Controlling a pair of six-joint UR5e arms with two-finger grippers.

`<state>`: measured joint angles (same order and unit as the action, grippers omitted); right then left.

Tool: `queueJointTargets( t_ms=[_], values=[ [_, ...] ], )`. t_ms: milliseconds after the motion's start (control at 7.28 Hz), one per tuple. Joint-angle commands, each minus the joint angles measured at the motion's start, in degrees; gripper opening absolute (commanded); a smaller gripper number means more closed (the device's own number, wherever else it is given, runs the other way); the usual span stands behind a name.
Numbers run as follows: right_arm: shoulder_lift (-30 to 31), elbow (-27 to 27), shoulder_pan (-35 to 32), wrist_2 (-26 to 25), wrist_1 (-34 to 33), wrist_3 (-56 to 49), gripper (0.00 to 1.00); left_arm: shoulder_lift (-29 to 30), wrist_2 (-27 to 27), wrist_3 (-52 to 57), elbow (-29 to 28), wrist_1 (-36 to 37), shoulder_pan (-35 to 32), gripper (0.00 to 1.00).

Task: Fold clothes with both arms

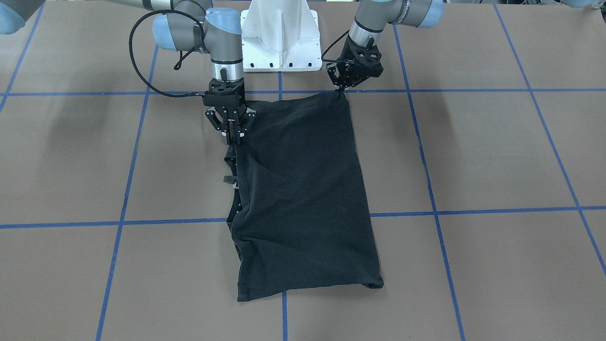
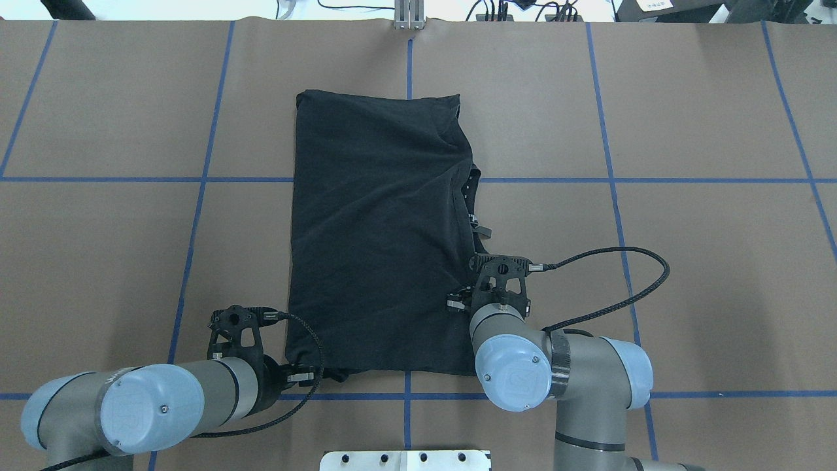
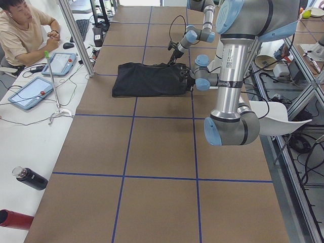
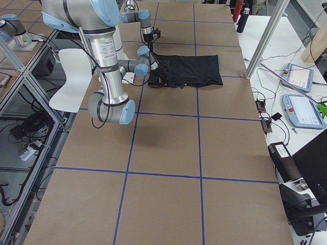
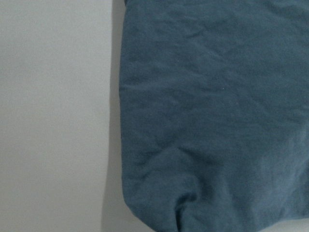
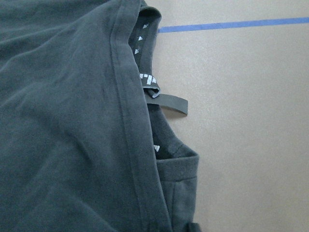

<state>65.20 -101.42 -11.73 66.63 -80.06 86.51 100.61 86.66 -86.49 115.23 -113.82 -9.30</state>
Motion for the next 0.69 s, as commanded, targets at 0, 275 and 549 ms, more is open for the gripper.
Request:
queueJointTargets(
  t_ms=[0,275,549],
  values=[
    [0.19,0.0,0.3,-0.18,-0.01,0.06,0.0,0.03,0.0,0.0,0.09,0.0,-0.01,0.0],
    [0.45,-0.79,0.13,-1.32,-0.01,0.06,0.0,0.55,0.0,0.0,0.17,0.0,-0.01,0.0],
    [1.67,-4.11,0.39,-1.67,-0.01,0.06,0.0,-0.49,0.44,0.53,5.67,0.17,-0.45,0.0]
  ],
)
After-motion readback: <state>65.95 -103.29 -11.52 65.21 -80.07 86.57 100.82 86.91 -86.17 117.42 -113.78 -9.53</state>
